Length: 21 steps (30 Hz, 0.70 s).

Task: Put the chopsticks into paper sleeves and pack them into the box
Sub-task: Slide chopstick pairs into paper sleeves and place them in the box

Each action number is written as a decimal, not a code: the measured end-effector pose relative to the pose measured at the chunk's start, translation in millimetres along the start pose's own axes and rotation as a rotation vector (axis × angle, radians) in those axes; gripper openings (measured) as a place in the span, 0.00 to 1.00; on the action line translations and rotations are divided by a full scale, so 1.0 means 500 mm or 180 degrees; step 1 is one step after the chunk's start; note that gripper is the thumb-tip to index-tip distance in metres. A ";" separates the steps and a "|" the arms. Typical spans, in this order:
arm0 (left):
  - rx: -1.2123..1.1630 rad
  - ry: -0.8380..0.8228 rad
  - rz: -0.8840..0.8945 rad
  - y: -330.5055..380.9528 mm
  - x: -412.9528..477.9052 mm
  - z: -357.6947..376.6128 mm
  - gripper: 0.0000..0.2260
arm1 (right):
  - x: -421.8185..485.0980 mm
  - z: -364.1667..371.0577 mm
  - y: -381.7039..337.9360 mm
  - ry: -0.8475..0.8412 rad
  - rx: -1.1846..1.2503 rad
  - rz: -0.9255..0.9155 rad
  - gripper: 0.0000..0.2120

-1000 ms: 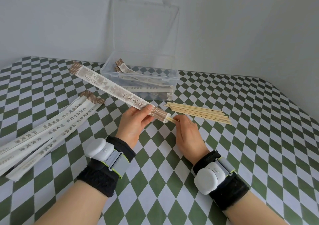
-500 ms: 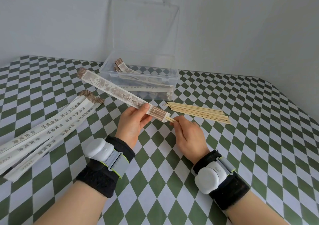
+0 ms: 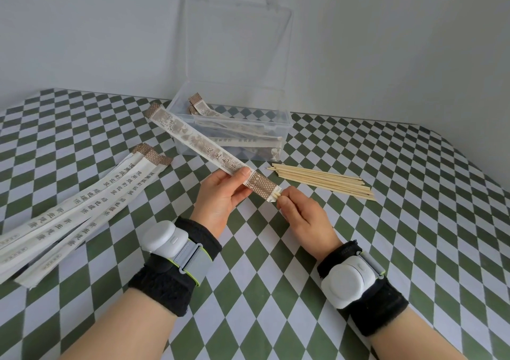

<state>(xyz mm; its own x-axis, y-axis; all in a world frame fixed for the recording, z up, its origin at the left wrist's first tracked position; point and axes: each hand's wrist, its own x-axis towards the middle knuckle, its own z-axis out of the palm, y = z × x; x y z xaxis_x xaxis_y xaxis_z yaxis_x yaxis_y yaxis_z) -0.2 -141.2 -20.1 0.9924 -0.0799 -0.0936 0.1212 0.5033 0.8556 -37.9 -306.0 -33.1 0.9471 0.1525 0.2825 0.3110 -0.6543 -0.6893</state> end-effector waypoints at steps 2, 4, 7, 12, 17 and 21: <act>0.0015 0.0003 0.0009 0.000 -0.001 0.000 0.03 | -0.001 0.000 -0.001 -0.0036 0.0027 -0.0014 0.08; 0.0006 -0.0008 0.0007 0.000 -0.002 0.000 0.03 | -0.001 -0.001 -0.003 -0.0051 0.0066 -0.0008 0.09; -0.0002 -0.0075 -0.0030 0.002 -0.004 0.002 0.03 | -0.001 -0.002 -0.005 -0.0069 0.0239 0.0055 0.09; 0.0065 -0.0194 -0.0063 0.003 -0.006 0.006 0.03 | -0.001 -0.005 -0.008 -0.0108 0.0282 0.0111 0.14; 0.0253 -0.0187 -0.0013 0.001 -0.006 0.004 0.04 | 0.000 -0.003 -0.007 -0.0105 0.0215 0.0167 0.06; 0.0424 -0.0127 -0.0025 -0.004 -0.004 0.001 0.05 | 0.012 0.002 -0.015 -0.0145 -0.0043 0.0104 0.10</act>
<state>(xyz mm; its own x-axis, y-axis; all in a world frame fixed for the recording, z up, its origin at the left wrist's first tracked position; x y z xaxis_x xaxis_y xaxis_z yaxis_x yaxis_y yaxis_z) -2.7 -142.7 -21.3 0.9895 -0.1187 -0.0826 0.1225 0.3838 0.9152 -34.3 -299.5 -27.0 0.9594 0.1642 0.2293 0.2791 -0.6693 -0.6886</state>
